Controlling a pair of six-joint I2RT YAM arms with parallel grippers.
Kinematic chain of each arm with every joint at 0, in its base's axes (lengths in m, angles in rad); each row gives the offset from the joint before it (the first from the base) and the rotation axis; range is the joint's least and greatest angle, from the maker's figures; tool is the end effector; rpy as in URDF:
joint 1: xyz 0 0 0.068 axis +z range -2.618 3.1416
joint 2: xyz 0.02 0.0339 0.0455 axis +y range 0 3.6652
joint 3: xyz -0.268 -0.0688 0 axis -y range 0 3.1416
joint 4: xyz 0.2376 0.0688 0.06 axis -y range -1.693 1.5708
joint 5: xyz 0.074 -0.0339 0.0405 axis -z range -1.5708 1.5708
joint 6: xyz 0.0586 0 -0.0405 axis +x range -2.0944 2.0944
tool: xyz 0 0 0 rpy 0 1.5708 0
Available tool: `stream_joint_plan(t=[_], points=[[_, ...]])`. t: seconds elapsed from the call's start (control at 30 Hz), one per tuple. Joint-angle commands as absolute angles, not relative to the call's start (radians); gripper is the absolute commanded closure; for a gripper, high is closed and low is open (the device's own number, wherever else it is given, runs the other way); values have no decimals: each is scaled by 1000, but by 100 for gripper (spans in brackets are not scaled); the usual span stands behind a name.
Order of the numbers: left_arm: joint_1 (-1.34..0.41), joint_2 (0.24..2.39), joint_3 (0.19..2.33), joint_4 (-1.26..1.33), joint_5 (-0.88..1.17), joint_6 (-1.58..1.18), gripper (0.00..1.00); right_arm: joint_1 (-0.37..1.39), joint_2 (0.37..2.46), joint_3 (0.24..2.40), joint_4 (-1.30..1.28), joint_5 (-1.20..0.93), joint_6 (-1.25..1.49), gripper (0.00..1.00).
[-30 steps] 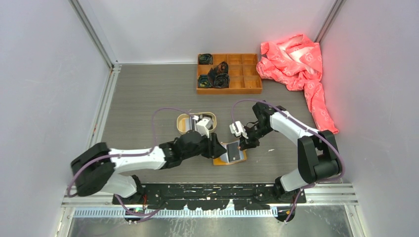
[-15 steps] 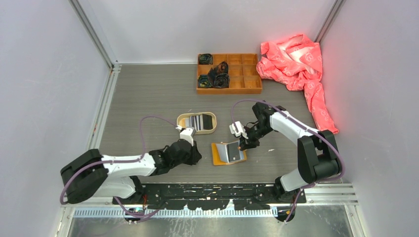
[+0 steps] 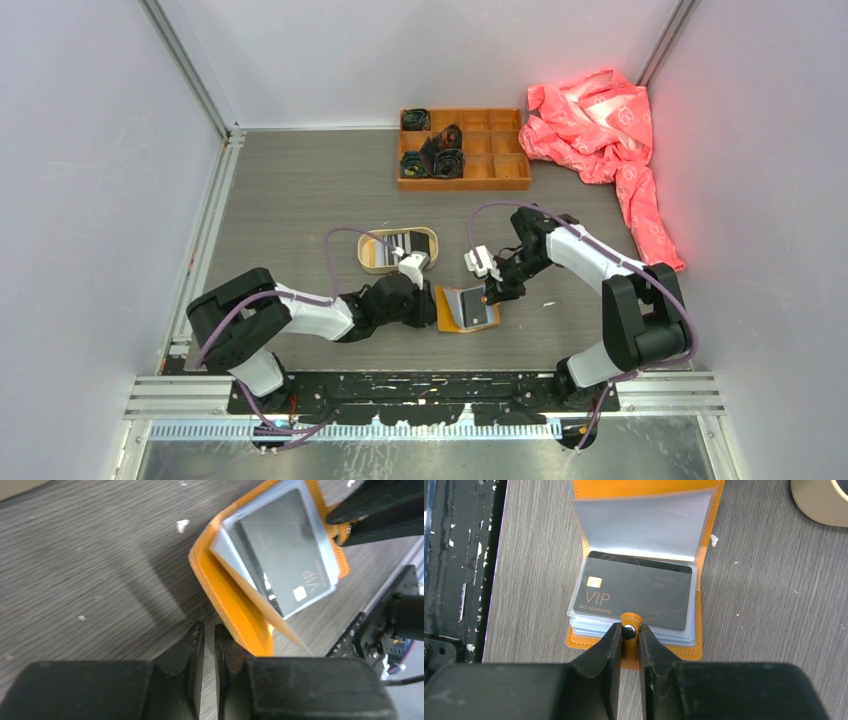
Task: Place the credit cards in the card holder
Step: Close the card holder at the center of the board.
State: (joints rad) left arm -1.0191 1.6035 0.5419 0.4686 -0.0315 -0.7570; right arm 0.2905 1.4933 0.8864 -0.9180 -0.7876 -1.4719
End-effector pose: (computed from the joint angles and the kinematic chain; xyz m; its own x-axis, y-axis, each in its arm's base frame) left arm 0.1624 -0.2604 0.1291 -0.7881 -0.0291 -0.6149 0.4076 0.7238 -0.5567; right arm 0.2122 0.1068 0.1792 0.1376 -0.6917 -0.7090 -0.9754 -0.2189 0.0242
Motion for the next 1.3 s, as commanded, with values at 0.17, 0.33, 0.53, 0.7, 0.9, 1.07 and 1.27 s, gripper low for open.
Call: stream_joint_plan(t=[0.17, 0.33, 0.53, 0.7, 0.9, 1.07, 1.27], points=[[-1059, 1659, 663, 659, 77, -687, 85, 286, 1476, 914, -941, -864, -1485, 90], [-1073, 1721, 720, 659, 81, -694, 82, 287, 1478, 917, -941, -868, -1479, 90], [-1074, 1787, 769, 642, 63, -699, 77, 286, 1480, 925, -941, -858, -1457, 87], [-1072, 1837, 816, 598, 55, -684, 76, 275, 1486, 927, -945, -851, -1446, 85], [-1074, 1879, 827, 642, 58, -696, 76, 268, 1500, 931, -947, -828, -1440, 83], [-1074, 1845, 762, 782, 37, -683, 76, 256, 1500, 943, -923, -829, -1378, 83], [-1075, 1866, 770, 869, 55, -650, 75, 219, 1517, 983, -911, -848, -1250, 82]])
